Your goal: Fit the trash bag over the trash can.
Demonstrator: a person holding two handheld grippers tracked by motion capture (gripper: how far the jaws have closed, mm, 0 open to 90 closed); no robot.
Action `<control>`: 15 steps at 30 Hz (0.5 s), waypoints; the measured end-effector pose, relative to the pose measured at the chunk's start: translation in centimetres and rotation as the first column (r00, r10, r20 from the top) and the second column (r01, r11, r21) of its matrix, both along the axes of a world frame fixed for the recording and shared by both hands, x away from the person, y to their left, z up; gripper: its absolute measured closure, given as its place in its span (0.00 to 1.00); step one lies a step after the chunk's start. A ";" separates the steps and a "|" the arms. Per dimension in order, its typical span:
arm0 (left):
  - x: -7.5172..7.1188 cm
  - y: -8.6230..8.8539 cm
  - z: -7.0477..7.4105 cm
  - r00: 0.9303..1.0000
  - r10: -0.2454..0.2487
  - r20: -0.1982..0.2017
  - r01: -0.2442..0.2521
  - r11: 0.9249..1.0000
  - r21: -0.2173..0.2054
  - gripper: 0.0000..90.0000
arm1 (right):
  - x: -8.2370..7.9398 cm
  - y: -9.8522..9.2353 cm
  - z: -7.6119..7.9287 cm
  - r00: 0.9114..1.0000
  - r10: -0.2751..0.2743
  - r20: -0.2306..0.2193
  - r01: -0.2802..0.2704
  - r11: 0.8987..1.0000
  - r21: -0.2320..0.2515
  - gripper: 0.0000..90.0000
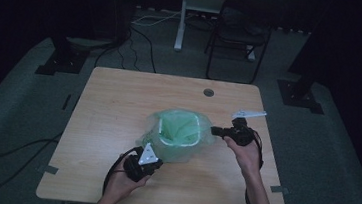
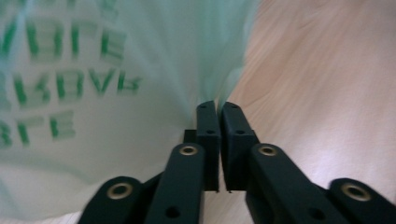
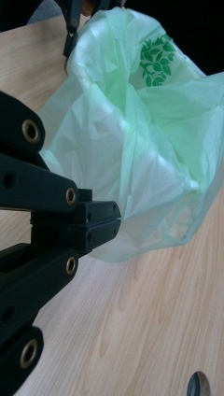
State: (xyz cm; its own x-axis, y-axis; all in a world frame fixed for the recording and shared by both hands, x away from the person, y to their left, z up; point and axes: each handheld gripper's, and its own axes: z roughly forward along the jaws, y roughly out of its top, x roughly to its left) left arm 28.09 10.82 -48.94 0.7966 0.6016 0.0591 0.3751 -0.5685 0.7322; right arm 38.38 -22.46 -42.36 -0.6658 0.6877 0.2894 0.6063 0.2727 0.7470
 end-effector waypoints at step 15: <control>0.6 3.7 2.8 0.987 0.104 0.119 -0.080 0.978 -0.191 0.68 | -0.3 -0.4 1.4 0.998 -0.035 0.051 0.032 0.998 0.045 0.79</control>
State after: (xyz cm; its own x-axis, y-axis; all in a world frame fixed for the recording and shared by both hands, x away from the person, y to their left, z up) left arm 28.72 14.53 -46.18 0.7304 0.6820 0.0374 0.3164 -0.3864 0.8664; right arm 38.06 -22.87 -40.94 -0.6576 0.6970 0.2859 0.5747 0.2186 0.7886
